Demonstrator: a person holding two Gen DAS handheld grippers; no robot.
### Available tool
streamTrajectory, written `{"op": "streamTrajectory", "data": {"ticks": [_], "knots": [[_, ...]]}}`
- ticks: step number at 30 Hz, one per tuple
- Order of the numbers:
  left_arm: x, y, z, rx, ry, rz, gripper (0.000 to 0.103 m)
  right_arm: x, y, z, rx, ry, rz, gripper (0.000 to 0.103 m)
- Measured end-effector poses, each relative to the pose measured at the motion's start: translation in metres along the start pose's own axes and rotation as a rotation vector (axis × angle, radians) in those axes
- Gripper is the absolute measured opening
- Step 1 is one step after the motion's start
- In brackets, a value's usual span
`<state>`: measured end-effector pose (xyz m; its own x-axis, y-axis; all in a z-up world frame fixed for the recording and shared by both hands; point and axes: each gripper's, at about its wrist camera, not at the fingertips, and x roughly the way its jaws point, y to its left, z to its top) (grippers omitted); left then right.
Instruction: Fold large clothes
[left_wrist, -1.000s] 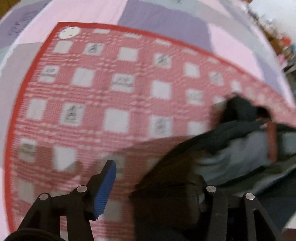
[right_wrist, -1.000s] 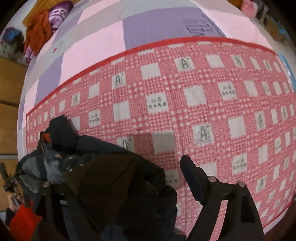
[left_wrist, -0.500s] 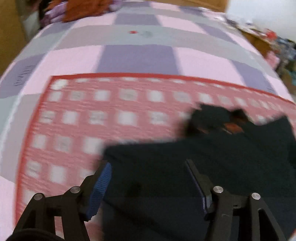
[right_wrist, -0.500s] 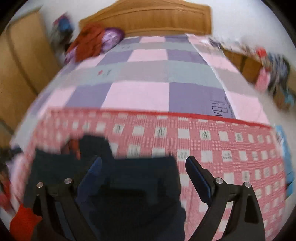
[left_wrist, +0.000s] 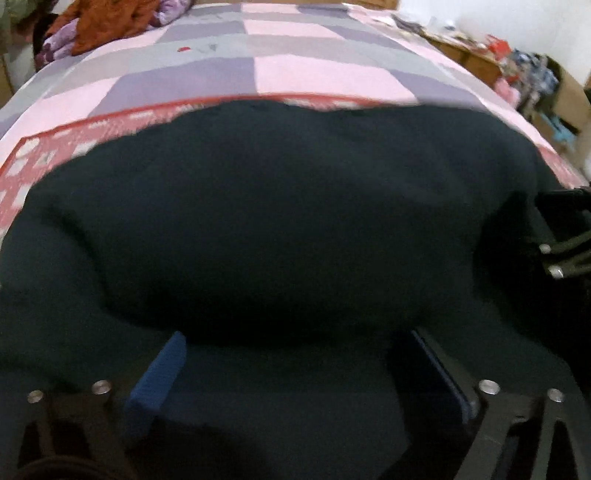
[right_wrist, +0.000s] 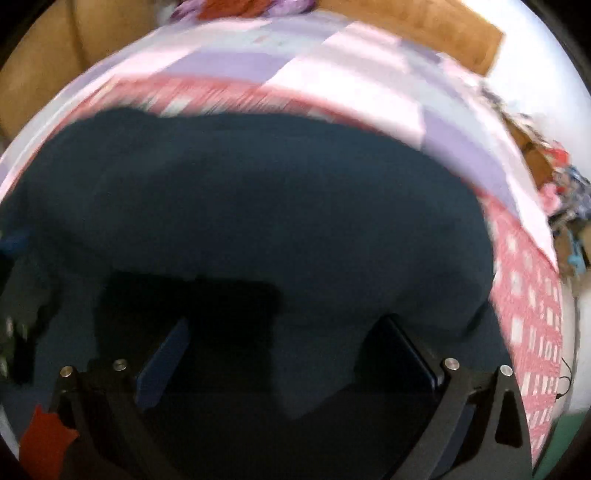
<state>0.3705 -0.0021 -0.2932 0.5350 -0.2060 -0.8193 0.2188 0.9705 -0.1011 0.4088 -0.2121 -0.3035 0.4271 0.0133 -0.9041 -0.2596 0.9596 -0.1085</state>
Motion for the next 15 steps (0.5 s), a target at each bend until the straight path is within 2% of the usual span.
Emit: {"op": "streamTrajectory", "data": {"ticks": [4, 7, 10, 13, 15], "knots": [[0.022, 0.018, 0.036, -0.055, -0.003, 0.072, 0.101, 0.028, -0.020, 0.040, 0.066, -0.002, -0.022, 0.103], [0.028, 0.031, 0.045, -0.120, 0.005, 0.107, 0.099, 0.018, -0.018, 0.049, 0.068, -0.014, -0.022, 0.103], [0.009, 0.029, 0.036, -0.134, -0.017, 0.107, 0.096, -0.013, -0.015, 0.033, 0.066, -0.083, -0.010, 0.103], [-0.013, 0.022, 0.012, -0.086, -0.060, 0.116, 0.096, -0.055, -0.018, -0.009, 0.083, -0.153, -0.048, 0.103], [-0.012, 0.032, -0.008, -0.096, -0.043, 0.144, 0.096, -0.058, -0.025, -0.038, 0.082, -0.114, -0.119, 0.103]]}}
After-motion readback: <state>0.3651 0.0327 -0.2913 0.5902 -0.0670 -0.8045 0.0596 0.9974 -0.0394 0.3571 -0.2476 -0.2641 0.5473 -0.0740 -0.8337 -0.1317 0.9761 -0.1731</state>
